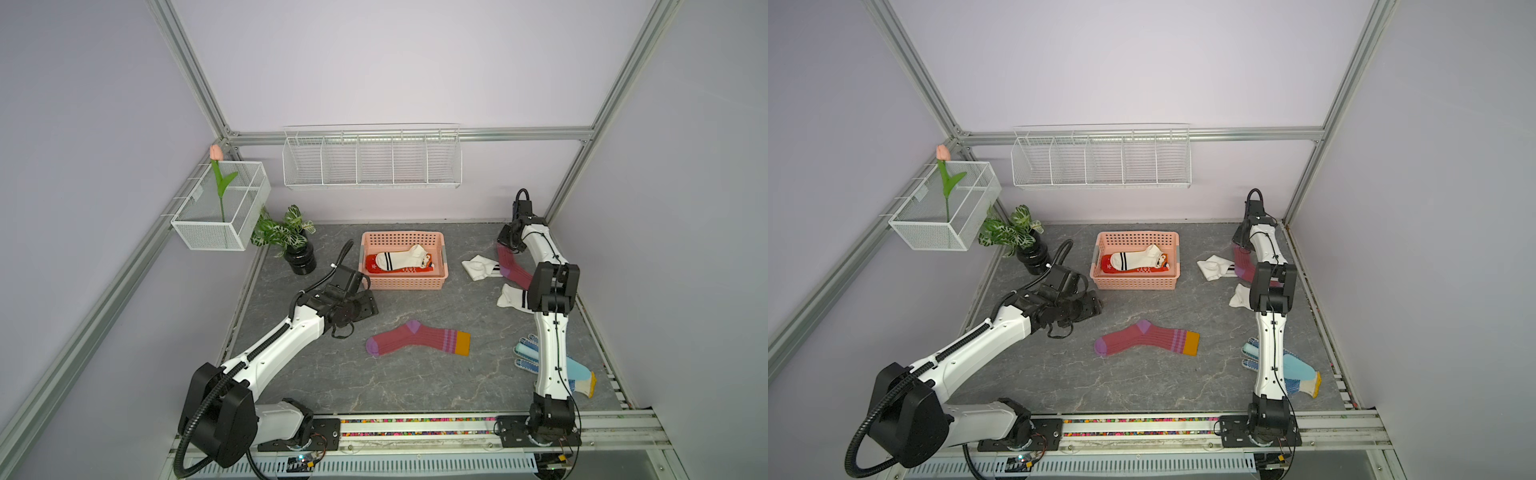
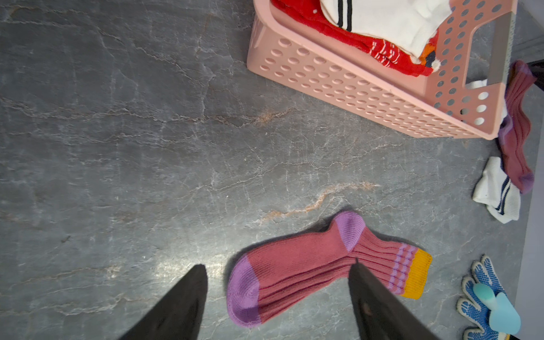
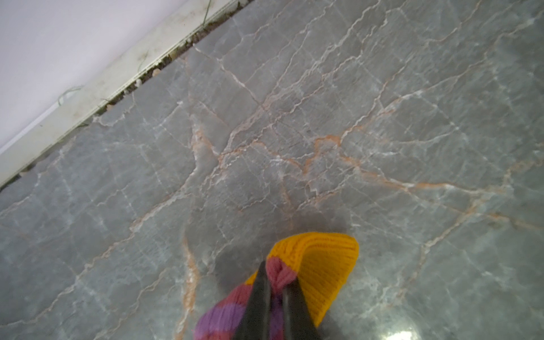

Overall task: Place the socks together as a pair
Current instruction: Pick up the sock from the center of the board.

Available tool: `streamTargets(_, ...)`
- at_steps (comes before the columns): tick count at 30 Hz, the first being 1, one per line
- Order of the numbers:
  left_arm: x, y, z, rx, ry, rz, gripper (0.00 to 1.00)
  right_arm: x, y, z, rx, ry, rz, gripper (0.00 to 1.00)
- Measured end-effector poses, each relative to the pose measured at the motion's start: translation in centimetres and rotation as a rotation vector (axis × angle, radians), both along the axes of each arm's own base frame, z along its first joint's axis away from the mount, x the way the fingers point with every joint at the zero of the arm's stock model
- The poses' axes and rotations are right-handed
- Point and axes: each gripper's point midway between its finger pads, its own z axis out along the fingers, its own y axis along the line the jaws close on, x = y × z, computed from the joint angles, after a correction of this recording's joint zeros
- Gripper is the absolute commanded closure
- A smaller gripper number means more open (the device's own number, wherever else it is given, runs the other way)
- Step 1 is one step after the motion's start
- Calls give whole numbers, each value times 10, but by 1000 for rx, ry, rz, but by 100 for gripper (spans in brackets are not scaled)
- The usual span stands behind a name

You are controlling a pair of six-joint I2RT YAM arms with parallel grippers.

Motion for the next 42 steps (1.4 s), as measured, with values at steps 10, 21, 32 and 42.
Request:
streamTargets(10,-11,-9,61,-177,-189,-56,21,-69,35,190,72,-307,99,93)
streamTargets(21,-15,-46,143,-519,-406,-175,11,-223,142,399,433,-1024,490,93)
streamTargets(32,-15,-69,220,-922,-485,-164,8,-295,296,324,765,-840,865,93)
streamTargets(42,-24,-73,236,-1100,-426,-100,9,-338,346,338,879,-889,992,93)
